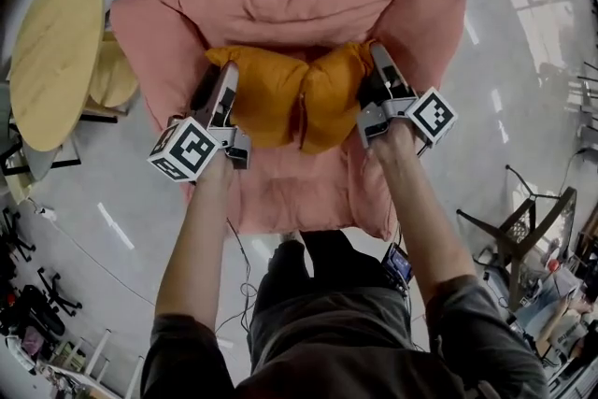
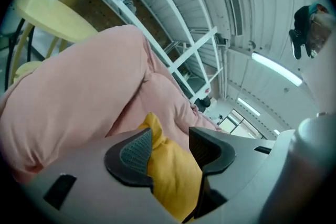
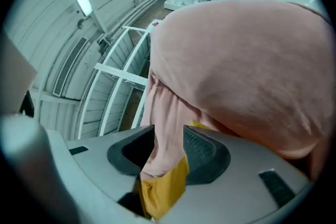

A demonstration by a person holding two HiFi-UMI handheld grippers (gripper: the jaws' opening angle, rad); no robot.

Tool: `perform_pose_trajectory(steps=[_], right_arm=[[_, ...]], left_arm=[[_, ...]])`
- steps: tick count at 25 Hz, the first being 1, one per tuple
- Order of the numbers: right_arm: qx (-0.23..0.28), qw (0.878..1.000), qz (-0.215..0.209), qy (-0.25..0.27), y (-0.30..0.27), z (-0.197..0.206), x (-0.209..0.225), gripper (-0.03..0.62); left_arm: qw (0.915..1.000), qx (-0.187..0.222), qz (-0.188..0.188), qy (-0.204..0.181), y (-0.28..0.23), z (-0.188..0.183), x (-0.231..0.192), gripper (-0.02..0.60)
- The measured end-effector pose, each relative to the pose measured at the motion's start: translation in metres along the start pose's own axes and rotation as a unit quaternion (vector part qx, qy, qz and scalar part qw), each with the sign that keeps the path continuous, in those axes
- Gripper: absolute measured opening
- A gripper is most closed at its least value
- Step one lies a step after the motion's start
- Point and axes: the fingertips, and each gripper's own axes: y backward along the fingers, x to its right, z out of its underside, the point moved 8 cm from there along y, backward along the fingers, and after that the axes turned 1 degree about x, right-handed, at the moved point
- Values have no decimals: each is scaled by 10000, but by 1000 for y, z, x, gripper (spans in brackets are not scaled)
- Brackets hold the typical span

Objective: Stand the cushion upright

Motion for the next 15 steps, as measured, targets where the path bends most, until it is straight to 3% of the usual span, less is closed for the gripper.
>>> perform_pose_trajectory(steps=[3, 5, 7, 11, 15], right_arm=[[-448, 9960, -223, 740, 0, 7, -19, 130], [-864, 9822, -181, 1655, 14, 20, -31, 130], [-1268, 9593, -311, 2503, 27, 42, -42, 123], [-1861, 9117, -252, 3654, 32, 81, -40, 120], [-1902, 8399, 228, 5078, -1, 85, -37, 118]], left_arm=[[9960, -204, -111, -857, 14, 2, 11, 212], [9870, -331, -329, -1540, 35, 13, 23, 208], [9805, -411, -458, -1867, 51, 29, 31, 202], [9698, -595, -671, -2267, 39, 42, 28, 202], [9512, -802, -958, -2822, 8, 28, 21, 210]])
